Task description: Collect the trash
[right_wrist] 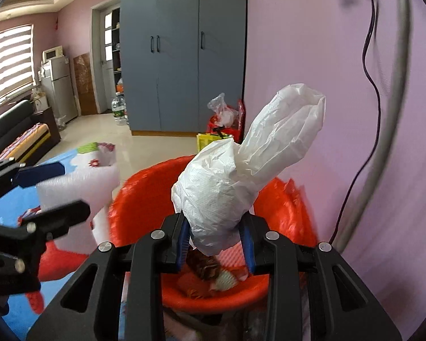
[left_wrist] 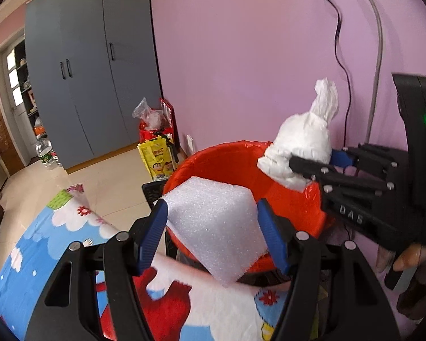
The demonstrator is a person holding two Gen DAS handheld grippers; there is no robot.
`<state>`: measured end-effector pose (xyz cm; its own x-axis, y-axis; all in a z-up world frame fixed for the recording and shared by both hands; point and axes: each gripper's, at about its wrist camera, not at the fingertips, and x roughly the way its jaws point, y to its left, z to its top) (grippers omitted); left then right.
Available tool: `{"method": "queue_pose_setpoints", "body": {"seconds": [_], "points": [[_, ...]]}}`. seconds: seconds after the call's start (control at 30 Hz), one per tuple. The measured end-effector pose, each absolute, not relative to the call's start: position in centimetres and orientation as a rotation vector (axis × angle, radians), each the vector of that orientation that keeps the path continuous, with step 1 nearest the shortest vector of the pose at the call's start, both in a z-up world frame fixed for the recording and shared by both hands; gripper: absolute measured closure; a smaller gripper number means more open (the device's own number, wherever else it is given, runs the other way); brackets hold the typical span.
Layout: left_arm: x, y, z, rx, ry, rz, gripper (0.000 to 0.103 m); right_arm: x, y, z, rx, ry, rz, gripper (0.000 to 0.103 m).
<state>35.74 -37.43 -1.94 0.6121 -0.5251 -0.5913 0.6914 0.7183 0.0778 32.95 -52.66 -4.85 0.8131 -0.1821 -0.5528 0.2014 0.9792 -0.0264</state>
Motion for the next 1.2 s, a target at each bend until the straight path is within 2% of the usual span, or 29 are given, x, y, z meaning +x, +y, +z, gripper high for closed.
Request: {"method": "queue_pose_setpoints", "body": {"seconds": [0.3, 0.33, 0.4, 0.43, 0.5, 0.7, 0.83, 0.93, 1.1, 1.2], "points": [[39.7, -40.6, -3.2, 0.279, 0.591, -0.733, 0.038, 35.3, -54.9, -6.1, -0.012, 0.613, -0.259, 0.070], [40.1, -40.8, -3.4, 0.272, 0.596, -0.739, 0.037, 35.6, -54.9, -6.2, -0.018, 0.617, -0.267, 0.068], [40.9, -41.3, -3.7, 0.268, 0.606, -0.745, 0.028, 35.7, -54.9, -6.3, -0.020, 0.611, -0.282, 0.055], [41.0, -41.2, -3.8, 0.266, 0.606, -0.736, 0.025, 35.6, -54.9, -6.2, -0.021, 0.603, -0.287, 0.043], [41.2, -40.5, -3.9, 0.248, 0.604, -0.721, 0.022, 35.6, -54.7, -6.0, -0.034, 0.583, -0.292, 0.041], [41.3, -37.4, -3.9, 0.225, 0.609, -0.670, 0.021, 34.9, -53.1, -4.9, -0.047, 0.564, -0.289, 0.041], [40.4, -35.3, -2.3, 0.219, 0.571, -0.627, 0.016, 33.7, -51.7, -3.1, -0.039, 0.536, -0.260, 0.039], [38.9, -33.5, -0.4, 0.205, 0.526, -0.587, 0.006, 31.8, -50.3, -1.1, -0.045, 0.501, -0.230, 0.035], [36.5, -30.8, 3.3, 0.218, 0.466, -0.535, 0.005, 29.0, -47.9, 2.3, -0.032, 0.450, -0.192, 0.030], [35.2, -29.1, 4.9, 0.199, 0.451, -0.515, 0.005, 26.6, -46.5, 3.6, -0.025, 0.424, -0.202, 0.021]]}}
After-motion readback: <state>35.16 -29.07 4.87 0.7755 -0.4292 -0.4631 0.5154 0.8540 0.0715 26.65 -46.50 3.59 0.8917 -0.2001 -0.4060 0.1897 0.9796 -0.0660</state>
